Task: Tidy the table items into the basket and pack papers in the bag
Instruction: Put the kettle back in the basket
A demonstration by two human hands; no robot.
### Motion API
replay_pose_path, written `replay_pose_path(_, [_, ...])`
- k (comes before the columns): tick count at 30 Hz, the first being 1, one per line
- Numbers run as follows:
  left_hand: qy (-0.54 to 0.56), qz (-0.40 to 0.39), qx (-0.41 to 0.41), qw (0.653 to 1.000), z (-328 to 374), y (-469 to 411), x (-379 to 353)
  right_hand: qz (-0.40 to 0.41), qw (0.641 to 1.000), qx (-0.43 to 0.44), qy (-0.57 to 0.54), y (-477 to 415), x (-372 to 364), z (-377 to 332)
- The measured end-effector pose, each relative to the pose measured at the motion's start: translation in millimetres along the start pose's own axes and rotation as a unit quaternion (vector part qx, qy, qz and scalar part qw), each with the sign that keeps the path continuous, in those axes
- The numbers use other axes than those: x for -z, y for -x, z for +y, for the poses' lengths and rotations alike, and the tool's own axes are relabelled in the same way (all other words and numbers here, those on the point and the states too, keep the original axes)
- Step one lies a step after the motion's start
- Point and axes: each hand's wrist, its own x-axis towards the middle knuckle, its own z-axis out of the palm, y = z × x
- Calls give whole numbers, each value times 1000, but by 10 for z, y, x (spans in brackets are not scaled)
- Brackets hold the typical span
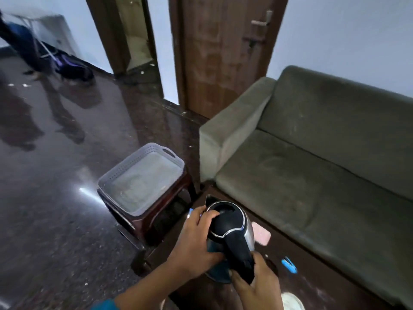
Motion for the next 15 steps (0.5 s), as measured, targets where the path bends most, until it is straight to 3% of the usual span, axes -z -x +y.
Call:
replay_pose_path(3, [-9, 27, 20, 999, -476, -275, 558, 46, 998, 33, -22, -486, -345, -435])
replay_pose_path(15, [-62, 181, 92, 977, -2226, -1059, 2241, -38, 985, 159, -46, -2248, -2017, -1834])
